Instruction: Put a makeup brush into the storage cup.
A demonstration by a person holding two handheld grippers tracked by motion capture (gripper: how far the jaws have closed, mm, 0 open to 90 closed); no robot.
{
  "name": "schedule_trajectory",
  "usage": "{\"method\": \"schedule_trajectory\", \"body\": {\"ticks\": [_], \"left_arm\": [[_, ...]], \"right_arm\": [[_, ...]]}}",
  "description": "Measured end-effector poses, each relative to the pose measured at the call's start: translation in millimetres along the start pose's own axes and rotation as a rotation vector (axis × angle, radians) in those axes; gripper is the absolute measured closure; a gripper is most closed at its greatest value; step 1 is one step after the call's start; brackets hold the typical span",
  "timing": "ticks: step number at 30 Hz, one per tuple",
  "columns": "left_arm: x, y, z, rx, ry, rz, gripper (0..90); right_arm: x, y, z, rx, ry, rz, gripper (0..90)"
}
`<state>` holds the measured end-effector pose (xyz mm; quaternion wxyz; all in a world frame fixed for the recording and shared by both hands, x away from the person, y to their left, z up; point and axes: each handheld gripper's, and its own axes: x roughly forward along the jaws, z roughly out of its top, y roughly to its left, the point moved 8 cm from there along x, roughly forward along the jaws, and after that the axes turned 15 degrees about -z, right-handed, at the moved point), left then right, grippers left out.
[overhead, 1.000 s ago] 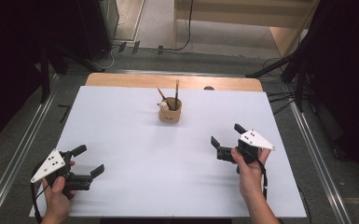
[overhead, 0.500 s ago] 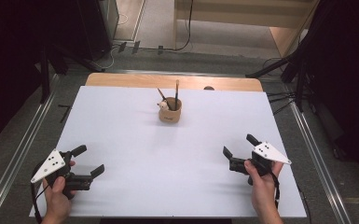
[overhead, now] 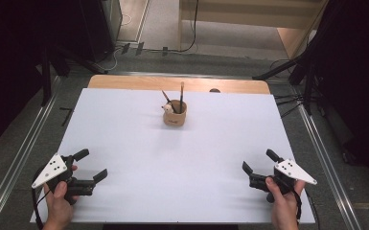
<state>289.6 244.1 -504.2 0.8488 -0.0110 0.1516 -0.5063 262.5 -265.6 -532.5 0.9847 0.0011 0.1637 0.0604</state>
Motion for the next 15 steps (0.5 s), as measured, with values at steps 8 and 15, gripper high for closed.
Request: {"method": "schedule_trajectory", "body": {"ticks": [8,15], "left_arm": [[-1.7,1.1,1.2,0.004,-0.003,0.0,0.0],[0.4,1.0,1.5,0.007,0.002,0.0,0.0]], "right_arm": [[-16.3,-21.9,-13.5,0.014,0.018,-0.032,0.0],[-19.9,-31.2,-16.6,0.044,0.025,-0.064,0.0]]}}
